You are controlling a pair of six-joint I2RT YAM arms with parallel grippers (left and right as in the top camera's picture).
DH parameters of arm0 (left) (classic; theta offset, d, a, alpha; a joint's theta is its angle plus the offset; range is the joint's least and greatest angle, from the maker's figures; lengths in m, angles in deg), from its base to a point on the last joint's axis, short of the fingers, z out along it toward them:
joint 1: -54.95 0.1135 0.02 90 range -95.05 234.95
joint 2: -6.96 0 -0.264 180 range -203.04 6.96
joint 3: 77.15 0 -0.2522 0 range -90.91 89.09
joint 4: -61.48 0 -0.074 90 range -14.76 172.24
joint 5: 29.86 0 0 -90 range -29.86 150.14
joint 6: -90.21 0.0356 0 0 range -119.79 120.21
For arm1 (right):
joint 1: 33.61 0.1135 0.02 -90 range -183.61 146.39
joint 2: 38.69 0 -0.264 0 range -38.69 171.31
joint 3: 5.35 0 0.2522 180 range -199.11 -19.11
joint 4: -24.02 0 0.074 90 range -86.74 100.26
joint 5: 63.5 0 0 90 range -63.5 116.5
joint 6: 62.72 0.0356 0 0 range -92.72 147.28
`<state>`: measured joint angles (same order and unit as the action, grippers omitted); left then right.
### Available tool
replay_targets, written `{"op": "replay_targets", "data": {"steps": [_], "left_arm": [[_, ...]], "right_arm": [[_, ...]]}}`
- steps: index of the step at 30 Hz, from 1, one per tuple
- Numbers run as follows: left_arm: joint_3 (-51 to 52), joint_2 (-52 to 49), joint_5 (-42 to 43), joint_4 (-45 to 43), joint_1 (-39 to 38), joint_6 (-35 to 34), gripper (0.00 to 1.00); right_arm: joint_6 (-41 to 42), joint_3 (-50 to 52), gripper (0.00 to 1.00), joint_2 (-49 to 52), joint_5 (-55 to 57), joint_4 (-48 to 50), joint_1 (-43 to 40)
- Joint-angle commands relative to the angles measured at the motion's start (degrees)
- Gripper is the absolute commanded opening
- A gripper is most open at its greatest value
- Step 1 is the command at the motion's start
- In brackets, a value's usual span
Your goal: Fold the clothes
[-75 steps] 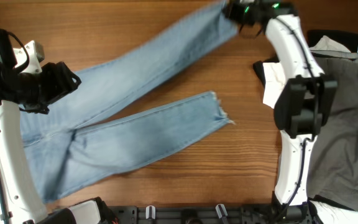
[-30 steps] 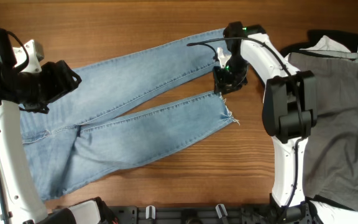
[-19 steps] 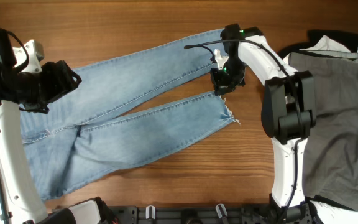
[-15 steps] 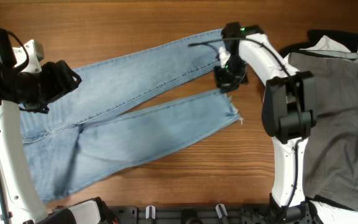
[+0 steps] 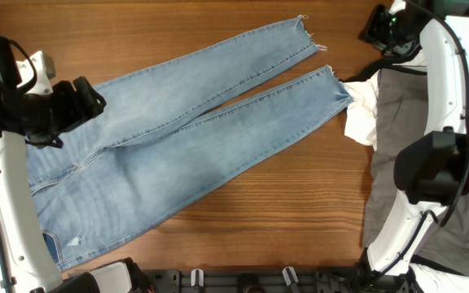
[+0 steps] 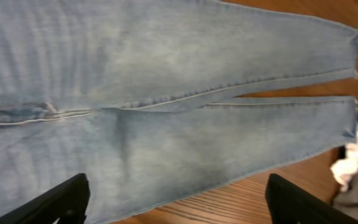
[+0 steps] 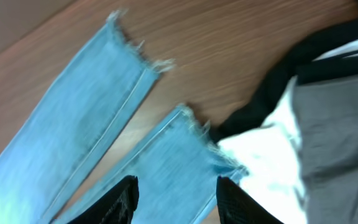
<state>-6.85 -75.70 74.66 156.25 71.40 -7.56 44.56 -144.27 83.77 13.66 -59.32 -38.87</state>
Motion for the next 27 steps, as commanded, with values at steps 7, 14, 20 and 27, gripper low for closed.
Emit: {"op": "replay_targets", "data": {"steps": [7, 14, 20, 27], "left_arm": [[0.02, 0.44, -9.99, 0.57, 2.38, -7.28, 1.00], [4.98, 0.26, -14.19, 5.68, 16.06, -17.18, 1.00], [16.55, 0.26, -10.71, 0.24, 30.69, -20.35, 1.00], [34.67, 0.24, -7.06, -10.58, 45.44, -20.37, 0.94]], "right_arm": [[-5.99, 0.02, 0.45, 0.37, -7.17, -5.27, 3.61], [-8.11, 0.02, 0.46, 0.37, -7.17, -8.44, 6.01], [-8.28, 0.02, 0.49, 0.37, -6.45, -10.97, 6.05], [-8.24, 0.02, 0.56, 0.39, -4.26, -11.80, 6.05]]}}
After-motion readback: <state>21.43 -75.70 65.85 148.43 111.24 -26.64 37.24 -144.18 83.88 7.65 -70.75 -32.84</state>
